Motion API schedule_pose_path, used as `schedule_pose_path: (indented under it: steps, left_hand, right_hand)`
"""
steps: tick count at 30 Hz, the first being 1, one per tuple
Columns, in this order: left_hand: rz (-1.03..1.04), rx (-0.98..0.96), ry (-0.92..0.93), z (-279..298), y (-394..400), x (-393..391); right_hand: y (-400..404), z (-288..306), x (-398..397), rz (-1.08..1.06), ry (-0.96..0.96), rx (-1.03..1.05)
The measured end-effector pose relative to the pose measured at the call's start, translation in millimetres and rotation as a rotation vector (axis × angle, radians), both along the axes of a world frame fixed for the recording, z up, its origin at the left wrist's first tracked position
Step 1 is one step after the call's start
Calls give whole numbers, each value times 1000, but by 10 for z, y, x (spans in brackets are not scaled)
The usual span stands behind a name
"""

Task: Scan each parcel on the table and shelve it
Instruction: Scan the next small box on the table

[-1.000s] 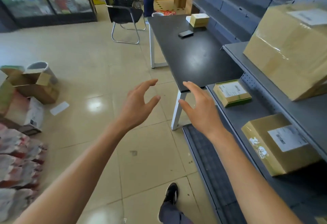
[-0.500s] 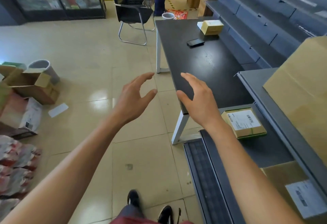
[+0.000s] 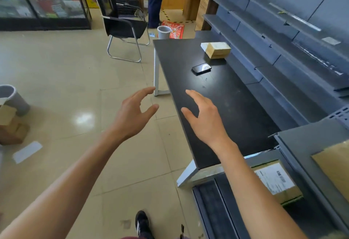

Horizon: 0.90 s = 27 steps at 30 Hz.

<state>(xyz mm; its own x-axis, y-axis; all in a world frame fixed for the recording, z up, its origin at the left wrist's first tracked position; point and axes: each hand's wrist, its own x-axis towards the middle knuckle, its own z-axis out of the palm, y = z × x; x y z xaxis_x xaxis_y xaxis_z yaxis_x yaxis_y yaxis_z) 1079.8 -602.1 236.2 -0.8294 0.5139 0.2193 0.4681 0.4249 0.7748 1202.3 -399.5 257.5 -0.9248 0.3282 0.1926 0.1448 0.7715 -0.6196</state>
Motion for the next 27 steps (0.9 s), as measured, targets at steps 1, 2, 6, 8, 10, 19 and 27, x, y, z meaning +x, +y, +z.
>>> schedule_pose_path:
  steps: [1,2,6,8,10,19,27]
  left_hand:
    - [-21,0,11,11,74,-160]
    - [-38,0,19,17,152,-309]
    - [-86,-4,4,-8,465,-765]
    - [-120,-9,4,-53,629,-977]
    - [-141,-19,1,-92,804,-1208]
    - [-178,-130,24,-61,1600,-2322]
    - [-174,-170,-3,-200,2098,-3155]
  right_hand:
    - [53,4,-126,-20,12,-5]
    - [107,-2,-240,-42,19,-15]
    - [292,-104,-598,-98,3,-73]
    - [410,-185,-796,-117,-11,-88]
    - [569,-268,-1020,-143,-12,-104]
    - [1424,-456,-2106,-198,5,-123]
    - [1917,-511,-2980,-190,-52,-122]
